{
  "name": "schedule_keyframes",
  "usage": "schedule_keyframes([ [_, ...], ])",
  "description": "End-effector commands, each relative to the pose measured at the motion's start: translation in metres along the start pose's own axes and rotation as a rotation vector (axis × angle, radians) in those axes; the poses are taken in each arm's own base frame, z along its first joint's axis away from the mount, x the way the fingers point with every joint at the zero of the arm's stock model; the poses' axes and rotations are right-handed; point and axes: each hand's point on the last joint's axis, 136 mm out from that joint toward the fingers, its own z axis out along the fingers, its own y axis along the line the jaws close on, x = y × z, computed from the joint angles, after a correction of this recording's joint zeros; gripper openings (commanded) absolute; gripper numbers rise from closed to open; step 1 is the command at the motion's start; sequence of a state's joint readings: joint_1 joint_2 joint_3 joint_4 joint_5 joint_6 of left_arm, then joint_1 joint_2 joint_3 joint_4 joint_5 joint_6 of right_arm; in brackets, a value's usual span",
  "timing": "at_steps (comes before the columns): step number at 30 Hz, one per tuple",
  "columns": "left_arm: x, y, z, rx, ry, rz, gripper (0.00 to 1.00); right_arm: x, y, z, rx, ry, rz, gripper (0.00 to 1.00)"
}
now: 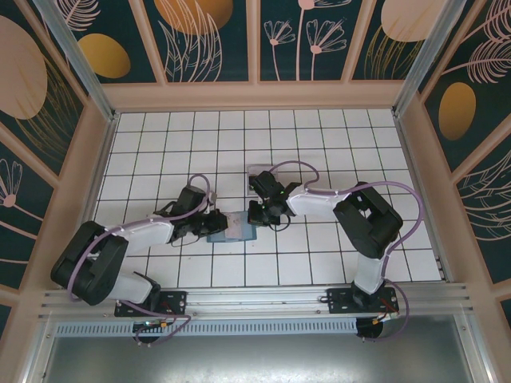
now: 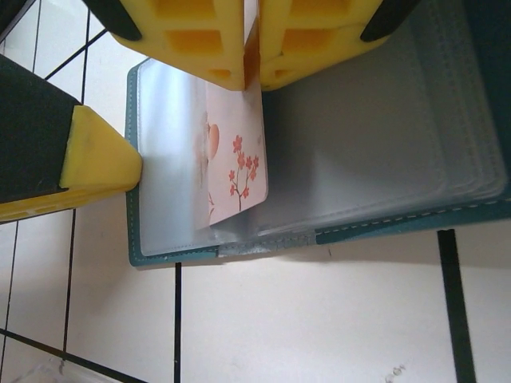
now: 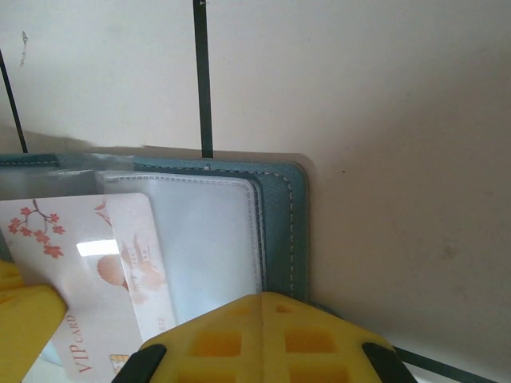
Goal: Take the credit cards out of the card holder
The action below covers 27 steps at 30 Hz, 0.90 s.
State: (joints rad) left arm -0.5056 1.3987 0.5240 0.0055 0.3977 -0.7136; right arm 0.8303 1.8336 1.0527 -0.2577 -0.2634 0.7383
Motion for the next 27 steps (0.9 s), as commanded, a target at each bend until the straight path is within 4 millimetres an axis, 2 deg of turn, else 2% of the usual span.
schedule_keyframes([
  [1, 0.002, 0.009, -0.009, -0.082, 0.018, 0.025, 0.12, 0.012, -0.026, 0.007, 0.084, 0.041, 0.021, 0.05],
  [7, -0.010, 0.003, -0.023, -0.121, -0.004, 0.074, 0.11, 0.008, -0.023, 0.004, 0.081, 0.033, 0.015, 0.05],
  [14, -0.022, -0.010, -0.035, -0.140, -0.002, 0.156, 0.11, 0.000, -0.014, -0.008, 0.074, -0.003, 0.000, 0.08],
  [23, -0.040, -0.028, -0.041, -0.160, 0.032, 0.304, 0.11, -0.013, -0.004, -0.036, 0.067, -0.069, -0.022, 0.16],
  [27, -0.051, -0.040, -0.035, -0.143, 0.063, 0.381, 0.11, -0.023, -0.005, -0.054, 0.061, -0.115, -0.018, 0.16],
])
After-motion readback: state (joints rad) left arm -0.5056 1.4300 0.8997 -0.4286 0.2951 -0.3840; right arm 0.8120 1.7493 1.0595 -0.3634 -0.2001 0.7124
